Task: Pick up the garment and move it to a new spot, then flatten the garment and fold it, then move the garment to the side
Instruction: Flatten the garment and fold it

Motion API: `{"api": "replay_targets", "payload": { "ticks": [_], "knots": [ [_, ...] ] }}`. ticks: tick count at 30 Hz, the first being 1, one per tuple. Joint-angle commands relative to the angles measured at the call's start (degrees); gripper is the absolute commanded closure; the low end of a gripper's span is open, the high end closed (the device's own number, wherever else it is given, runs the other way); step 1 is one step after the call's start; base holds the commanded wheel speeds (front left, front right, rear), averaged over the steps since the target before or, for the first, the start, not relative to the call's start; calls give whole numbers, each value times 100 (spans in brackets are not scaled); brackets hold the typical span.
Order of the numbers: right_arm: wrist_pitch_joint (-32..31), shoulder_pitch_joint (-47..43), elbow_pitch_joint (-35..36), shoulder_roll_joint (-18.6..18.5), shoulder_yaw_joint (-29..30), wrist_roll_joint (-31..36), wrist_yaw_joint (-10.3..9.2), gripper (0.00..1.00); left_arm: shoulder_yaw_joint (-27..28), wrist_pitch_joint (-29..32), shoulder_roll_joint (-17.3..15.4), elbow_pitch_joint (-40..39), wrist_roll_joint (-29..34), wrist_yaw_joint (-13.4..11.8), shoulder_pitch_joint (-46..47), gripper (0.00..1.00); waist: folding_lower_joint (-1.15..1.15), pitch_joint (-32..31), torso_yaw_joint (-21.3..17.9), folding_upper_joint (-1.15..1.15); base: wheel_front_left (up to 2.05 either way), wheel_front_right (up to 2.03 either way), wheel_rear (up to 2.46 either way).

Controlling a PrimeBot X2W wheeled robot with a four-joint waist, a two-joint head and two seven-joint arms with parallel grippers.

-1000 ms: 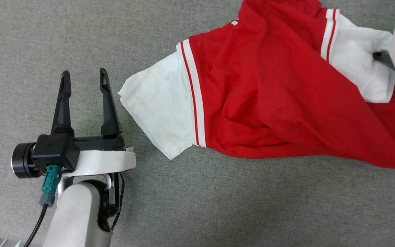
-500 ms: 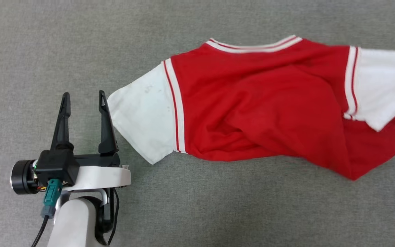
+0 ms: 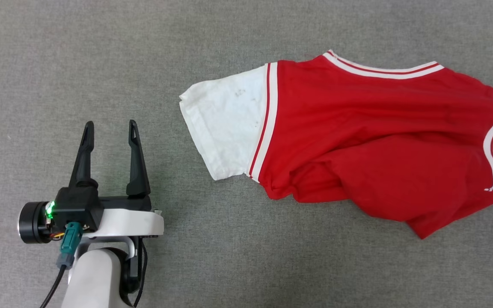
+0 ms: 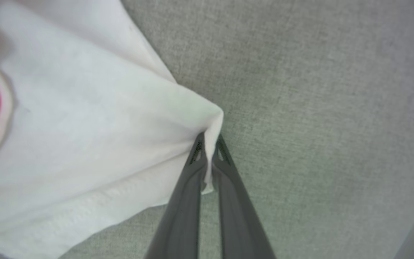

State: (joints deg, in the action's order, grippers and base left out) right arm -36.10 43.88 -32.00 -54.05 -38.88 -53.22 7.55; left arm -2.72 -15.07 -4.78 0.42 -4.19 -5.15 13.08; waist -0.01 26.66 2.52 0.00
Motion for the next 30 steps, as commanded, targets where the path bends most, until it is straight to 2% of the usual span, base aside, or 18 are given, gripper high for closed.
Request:
{"api": "replay_targets", "payload": {
  "ticks": [1,5,8,12,16,20,25,30],
  "knots": [
    [146,-128,-170,256,-22,91,-12,0,42,-13,-4,52,31,20,29,0,1,-71,-18,0,0,0,0],
    [830,92,-93,315,250,388,-8,0,132,-14,-109,202,56,104,21,0,1,-355,-83,0,0,0,0],
    [1619,204,42,233,449,879,-10,0,190,-13,-221,305,96,164,42,0,1,-582,-176,0,0,0,0],
    [2673,212,172,520,883,1512,-9,0,266,-13,-440,532,-1,335,234,0,1,-772,-331,0,0,0,0],
    [3704,171,343,1100,1590,2318,-9,0,287,291,-770,693,-25,575,582,0,1,-902,-526,0,0,0,0],
    [4428,-232,755,1791,2413,3086,-9,0,252,844,-1096,762,-96,831,997,0,1,-982,-677,0,0,0,0],
    [4902,-946,1680,2614,3331,3960,-10,0,169,1558,-1478,875,-283,1079,1606,0,1,-981,-834,0,0,0,0],
    [5029,-1729,2577,3310,3855,4469,-9,0,-270,2535,-1856,1070,-649,1230,2205,0,1,-966,-931,0,0,0,0]
  ]
}}
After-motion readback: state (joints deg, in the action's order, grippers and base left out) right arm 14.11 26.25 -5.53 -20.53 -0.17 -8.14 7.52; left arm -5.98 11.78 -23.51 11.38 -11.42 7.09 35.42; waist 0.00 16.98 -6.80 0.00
